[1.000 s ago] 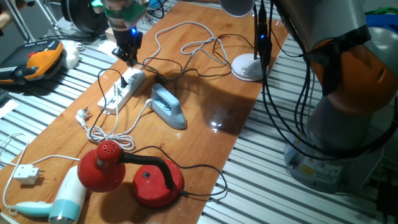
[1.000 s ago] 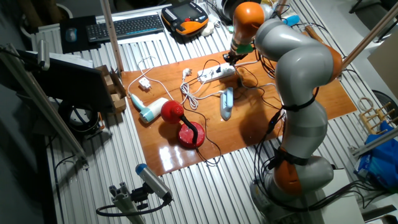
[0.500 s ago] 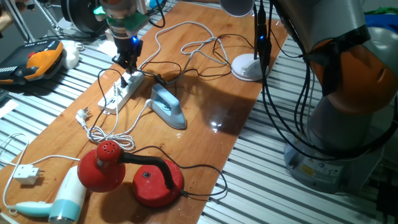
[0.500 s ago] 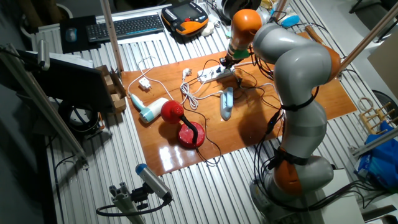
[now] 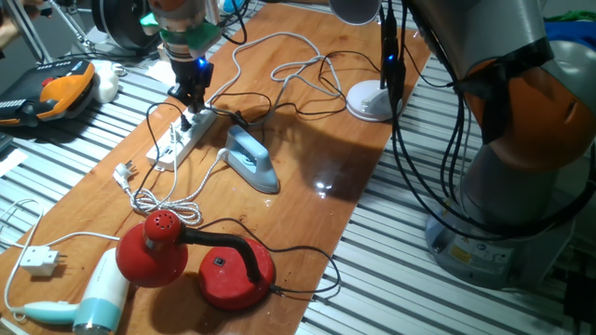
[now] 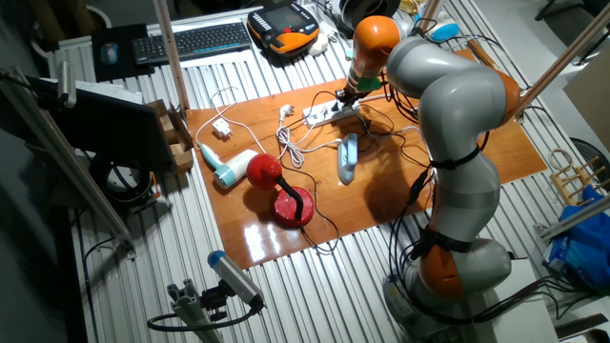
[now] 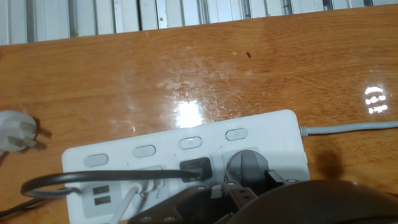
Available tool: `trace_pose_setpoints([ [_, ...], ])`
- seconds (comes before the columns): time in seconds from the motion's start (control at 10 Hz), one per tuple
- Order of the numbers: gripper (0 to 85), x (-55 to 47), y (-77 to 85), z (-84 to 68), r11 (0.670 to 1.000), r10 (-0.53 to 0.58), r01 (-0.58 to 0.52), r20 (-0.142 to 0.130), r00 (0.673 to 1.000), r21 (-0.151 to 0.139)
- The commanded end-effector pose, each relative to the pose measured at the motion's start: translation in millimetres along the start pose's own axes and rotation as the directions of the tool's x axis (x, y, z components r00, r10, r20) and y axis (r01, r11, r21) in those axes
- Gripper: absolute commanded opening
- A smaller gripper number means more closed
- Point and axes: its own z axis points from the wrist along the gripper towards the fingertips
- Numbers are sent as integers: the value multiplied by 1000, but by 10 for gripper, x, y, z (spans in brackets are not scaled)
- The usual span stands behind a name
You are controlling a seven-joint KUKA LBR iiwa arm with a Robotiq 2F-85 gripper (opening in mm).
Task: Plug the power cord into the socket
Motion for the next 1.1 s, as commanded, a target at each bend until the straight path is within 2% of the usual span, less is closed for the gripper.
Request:
trace_pose_setpoints([
  [0.0, 0, -3, 2, 15, 1000, 0, 0, 1, 1000, 0],
  [1.0, 0, 5, -21, 78, 1000, -11, 11, 6, 1000, 0],
])
